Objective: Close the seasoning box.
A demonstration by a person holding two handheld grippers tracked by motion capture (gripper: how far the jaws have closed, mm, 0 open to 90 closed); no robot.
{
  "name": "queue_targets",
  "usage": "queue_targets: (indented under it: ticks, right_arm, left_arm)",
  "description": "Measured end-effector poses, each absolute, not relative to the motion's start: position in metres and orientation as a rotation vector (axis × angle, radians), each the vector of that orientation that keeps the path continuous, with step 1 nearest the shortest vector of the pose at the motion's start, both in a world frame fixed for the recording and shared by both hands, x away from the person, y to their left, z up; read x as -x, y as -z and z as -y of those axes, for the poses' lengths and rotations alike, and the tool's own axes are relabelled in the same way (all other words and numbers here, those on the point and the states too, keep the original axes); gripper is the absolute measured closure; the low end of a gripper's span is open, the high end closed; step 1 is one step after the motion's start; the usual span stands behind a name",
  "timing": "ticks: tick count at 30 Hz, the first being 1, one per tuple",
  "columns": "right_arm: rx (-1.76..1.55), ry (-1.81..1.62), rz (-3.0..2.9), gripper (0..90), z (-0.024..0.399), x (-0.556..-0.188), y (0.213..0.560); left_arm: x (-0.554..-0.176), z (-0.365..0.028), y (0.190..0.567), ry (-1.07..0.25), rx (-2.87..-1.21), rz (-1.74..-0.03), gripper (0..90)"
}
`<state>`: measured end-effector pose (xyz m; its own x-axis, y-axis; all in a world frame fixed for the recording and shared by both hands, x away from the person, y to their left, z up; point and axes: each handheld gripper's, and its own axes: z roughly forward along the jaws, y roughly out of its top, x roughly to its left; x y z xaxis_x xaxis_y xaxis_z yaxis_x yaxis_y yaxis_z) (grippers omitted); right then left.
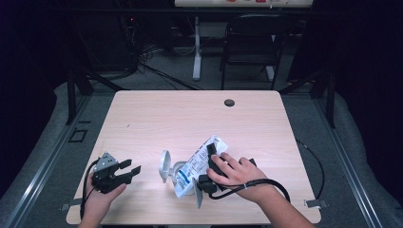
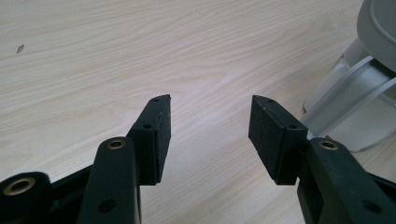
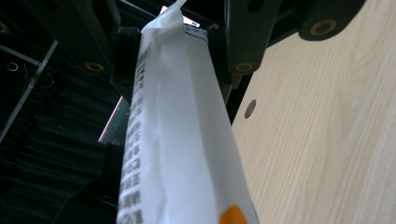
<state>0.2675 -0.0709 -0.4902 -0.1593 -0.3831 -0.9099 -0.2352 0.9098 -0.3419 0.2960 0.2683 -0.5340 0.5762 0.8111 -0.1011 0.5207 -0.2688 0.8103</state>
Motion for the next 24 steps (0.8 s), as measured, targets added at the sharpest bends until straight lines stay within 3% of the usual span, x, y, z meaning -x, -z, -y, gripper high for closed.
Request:
queue_targets:
  ticks: [24]
  right_arm:
    - [0.476, 0.142, -1.741, 65.6, 0.0709, -0.2671, 0.4891]
  left_arm:
    - [-0.2963, -0.2685, 0.5343, -0.426, -1.944, -1.070, 49.5]
